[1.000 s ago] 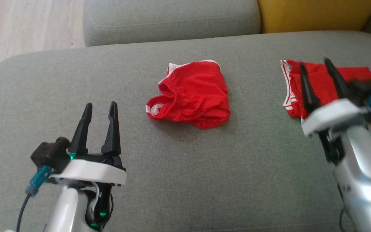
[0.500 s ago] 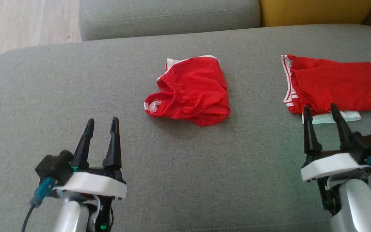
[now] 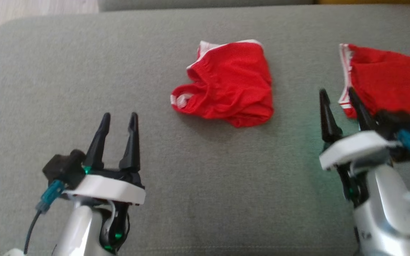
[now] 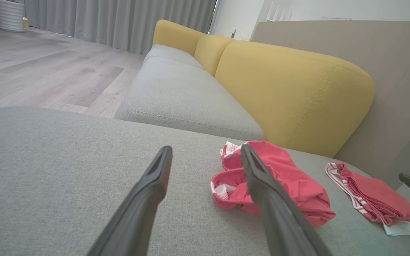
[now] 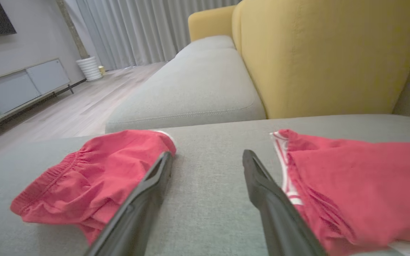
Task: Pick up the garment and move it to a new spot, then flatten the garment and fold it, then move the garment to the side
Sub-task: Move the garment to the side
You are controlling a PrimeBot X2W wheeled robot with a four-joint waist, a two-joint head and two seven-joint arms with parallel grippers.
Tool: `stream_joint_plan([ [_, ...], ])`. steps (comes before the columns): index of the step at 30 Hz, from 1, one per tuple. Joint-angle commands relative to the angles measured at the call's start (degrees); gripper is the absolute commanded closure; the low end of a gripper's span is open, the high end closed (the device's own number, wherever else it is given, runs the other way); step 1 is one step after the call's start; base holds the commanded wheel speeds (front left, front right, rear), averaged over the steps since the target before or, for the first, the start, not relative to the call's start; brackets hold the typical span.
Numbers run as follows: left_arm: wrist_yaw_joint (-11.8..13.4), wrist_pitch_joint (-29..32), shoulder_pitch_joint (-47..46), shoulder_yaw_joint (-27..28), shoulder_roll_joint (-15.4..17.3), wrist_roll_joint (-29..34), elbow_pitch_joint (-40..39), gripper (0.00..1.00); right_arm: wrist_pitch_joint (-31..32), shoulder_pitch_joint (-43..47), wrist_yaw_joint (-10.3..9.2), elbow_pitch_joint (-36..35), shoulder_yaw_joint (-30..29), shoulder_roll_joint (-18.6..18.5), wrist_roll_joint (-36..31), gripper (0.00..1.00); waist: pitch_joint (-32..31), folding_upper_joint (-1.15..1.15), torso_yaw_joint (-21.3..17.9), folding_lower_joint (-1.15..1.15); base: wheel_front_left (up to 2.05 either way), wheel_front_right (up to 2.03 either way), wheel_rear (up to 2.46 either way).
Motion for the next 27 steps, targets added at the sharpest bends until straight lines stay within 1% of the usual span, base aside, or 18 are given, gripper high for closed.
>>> stream_joint_plan([
  [1,-0.24,-0.29,-2.70,1.14,0.33,0.49,-1.40,0.00,0.95,-3.67,0.20,-0.32,2.17,0.39,1.08,0.00,1.77,0.00,1.81,0.00,0.00,0.00,0.00],
  [8,-0.34,-0.29,-4.74,-0.30,0.33,-0.25,-0.97,0.00,5.19,-11.43,0.20,10.06,3.68,0.48,9.67,0.00,4.42,0.00,5.80,0.00,0.00,0.00,0.00],
  [13,-0.14,-0.29,-5.78,-1.26,0.33,-0.89,-0.89,0.00,6.86,-16.71,0.20,18.18,3.91,0.49,14.22,0.00,6.04,0.00,8.63,0.00,0.00,0.00,0.00],
  [18,0.10,-0.29,-6.38,-1.65,0.33,-1.41,-0.88,0.00,8.08,-21.24,0.20,26.29,3.43,0.49,15.22,0.00,7.22,0.00,10.92,0.00,0.00,0.00,0.00],
  [19,0.10,-0.29,-6.38,-1.65,0.33,-1.41,-0.88,0.00,8.08,-21.24,0.20,26.29,3.43,0.49,15.22,0.00,7.22,0.00,10.92,0.00,0.00,0.00,0.00],
  [21,0.17,-0.29,-6.56,-1.77,0.33,-1.59,-0.87,0.00,8.58,-22.84,0.20,28.92,3.76,0.49,16.68,0.00,7.57,0.00,11.58,0.00,0.00,0.00,0.00],
  [26,0.50,-0.29,-6.75,-2.13,0.33,-1.89,-0.91,0.00,7.42,-25.87,0.20,34.17,6.02,0.49,15.01,0.00,7.87,0.00,12.28,0.00,0.00,0.00,0.00],
  [27,0.61,-0.29,-6.72,-2.10,0.33,-1.91,-0.93,0.00,6.89,-26.29,0.20,34.92,6.98,0.50,13.78,0.50,7.83,0.00,12.21,0.00,0.00,0.00,0.00],
])
